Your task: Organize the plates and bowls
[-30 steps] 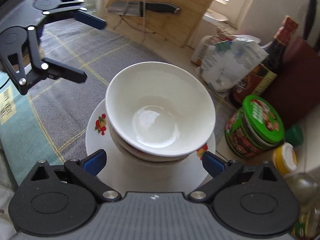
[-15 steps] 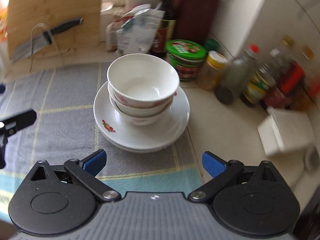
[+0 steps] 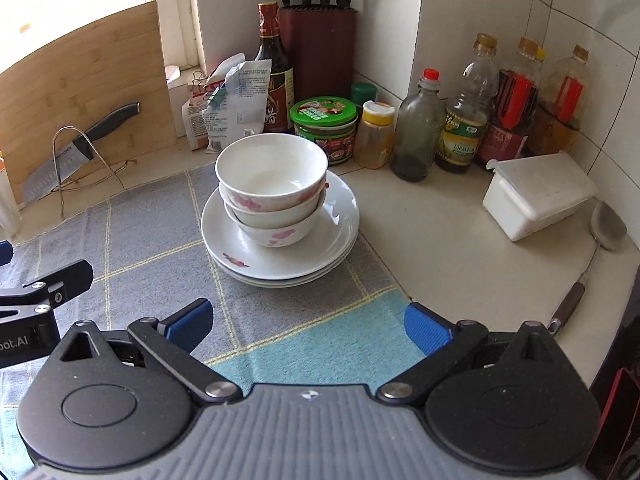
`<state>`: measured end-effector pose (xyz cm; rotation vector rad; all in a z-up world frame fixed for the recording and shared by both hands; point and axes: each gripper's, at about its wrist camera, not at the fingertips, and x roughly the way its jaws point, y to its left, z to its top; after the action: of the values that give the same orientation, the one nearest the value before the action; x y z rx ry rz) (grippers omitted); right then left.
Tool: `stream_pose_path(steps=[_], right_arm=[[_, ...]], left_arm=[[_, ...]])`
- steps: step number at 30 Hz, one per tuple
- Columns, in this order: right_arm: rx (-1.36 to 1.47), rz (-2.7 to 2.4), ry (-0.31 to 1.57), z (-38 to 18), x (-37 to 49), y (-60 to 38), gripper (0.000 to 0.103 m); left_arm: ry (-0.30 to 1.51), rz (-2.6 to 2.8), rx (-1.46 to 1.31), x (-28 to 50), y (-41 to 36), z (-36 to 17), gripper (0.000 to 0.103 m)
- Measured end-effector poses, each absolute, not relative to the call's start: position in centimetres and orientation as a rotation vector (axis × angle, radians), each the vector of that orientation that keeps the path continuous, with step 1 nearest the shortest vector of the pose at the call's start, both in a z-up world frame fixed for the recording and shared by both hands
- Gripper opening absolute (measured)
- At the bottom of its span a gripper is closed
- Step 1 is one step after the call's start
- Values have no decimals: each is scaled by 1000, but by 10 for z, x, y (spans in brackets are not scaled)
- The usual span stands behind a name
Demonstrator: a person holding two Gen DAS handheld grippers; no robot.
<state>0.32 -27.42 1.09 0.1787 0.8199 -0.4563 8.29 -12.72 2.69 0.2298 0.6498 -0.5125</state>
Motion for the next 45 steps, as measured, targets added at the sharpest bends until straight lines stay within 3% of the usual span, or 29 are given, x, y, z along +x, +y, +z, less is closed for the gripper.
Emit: stream_pose_path(steps=[45], right_arm=[[168,-452,774,24,0,-277,103]], left_arm=[[622,-512,220,79,-136,40,102]])
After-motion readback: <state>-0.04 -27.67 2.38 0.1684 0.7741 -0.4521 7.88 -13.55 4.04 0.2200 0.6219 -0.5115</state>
